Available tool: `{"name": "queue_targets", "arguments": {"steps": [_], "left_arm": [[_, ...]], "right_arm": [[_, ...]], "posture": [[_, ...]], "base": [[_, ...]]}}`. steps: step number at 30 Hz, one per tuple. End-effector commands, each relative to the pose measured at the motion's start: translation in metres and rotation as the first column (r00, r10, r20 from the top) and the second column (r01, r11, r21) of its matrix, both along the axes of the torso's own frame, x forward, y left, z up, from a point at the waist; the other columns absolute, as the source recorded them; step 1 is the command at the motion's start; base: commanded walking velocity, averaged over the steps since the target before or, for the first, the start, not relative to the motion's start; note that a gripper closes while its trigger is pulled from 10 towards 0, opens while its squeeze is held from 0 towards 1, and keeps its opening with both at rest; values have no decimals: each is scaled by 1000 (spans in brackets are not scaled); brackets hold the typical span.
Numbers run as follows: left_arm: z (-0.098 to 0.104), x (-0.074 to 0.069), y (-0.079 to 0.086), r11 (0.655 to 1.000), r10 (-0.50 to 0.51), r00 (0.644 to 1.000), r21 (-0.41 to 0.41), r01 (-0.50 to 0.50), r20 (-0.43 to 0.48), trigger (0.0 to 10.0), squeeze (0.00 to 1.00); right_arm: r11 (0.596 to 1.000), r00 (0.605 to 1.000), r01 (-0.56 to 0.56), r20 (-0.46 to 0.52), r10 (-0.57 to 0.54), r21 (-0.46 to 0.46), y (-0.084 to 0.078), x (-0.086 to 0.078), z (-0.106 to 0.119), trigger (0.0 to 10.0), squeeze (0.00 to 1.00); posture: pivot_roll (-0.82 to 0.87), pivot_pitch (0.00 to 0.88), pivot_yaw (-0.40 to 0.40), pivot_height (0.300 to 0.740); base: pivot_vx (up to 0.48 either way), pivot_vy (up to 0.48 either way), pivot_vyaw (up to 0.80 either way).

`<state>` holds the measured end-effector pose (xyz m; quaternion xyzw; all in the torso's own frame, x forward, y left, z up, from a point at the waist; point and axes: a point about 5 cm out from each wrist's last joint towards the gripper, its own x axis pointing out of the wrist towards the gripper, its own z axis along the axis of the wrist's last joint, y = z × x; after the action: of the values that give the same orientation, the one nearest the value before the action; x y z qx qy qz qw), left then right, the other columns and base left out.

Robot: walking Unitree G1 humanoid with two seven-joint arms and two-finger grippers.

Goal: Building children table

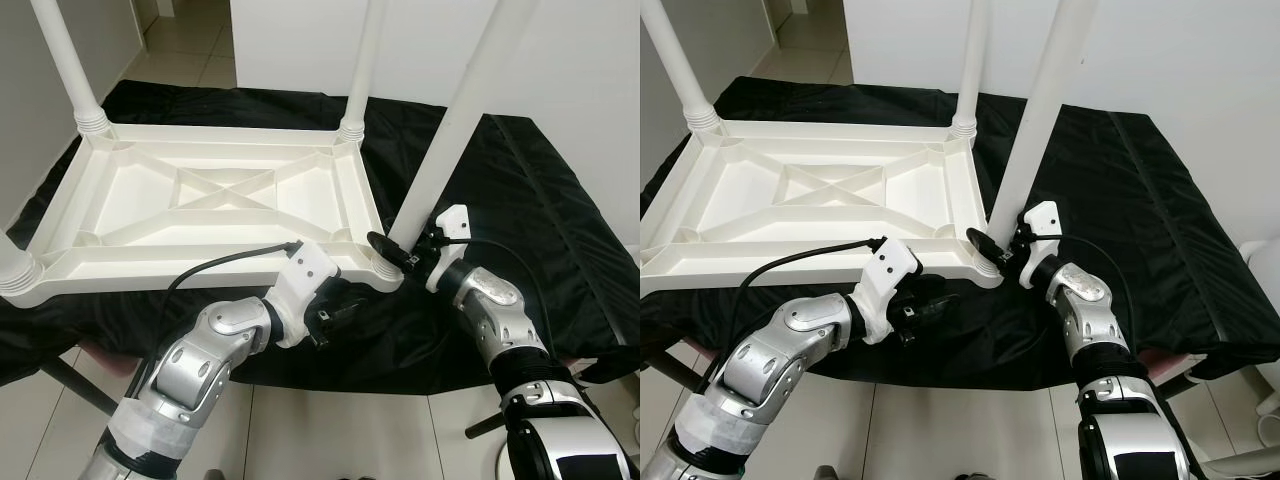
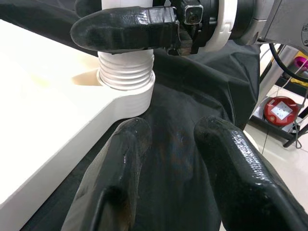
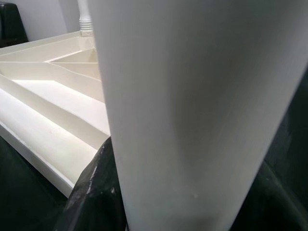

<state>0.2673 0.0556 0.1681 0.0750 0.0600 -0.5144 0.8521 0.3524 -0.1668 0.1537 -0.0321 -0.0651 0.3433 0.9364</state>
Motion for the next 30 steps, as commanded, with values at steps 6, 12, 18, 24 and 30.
{"name": "queue_targets", "arguments": {"steps": [6,12,18,24,30], "left_arm": [[-1,2,7,999,47,999,-3,-47,-1,10000,0],[-1,1,3,999,45,999,-14,-45,-2,10000,0],[-1,4,4,999,47,999,-11,-47,6,10000,0],[0,10,10,998,64,998,-12,-64,11,10000,0],[1,13,8,998,54,998,-16,-54,17,10000,0]], "right_arm": [[981,977,194,-90,-194,-12,3,-3,-24,10000,0],[953,947,302,-108,-302,-17,11,-5,-30,10000,0],[871,866,486,-170,-469,69,23,-14,-34,10000,0],[709,717,693,-218,-662,129,45,-31,-38,10000,0],[702,721,692,-181,-669,169,53,-33,-26,10000,0]], "posture": [[66,48,-63,740],[61,30,-60,740],[55,15,-61,740],[39,2,-52,740],[25,0,-43,740]], "base": [[0,0,0],[0,0,0],[0,0,0],[0,0,0],[0,0,0]]}}
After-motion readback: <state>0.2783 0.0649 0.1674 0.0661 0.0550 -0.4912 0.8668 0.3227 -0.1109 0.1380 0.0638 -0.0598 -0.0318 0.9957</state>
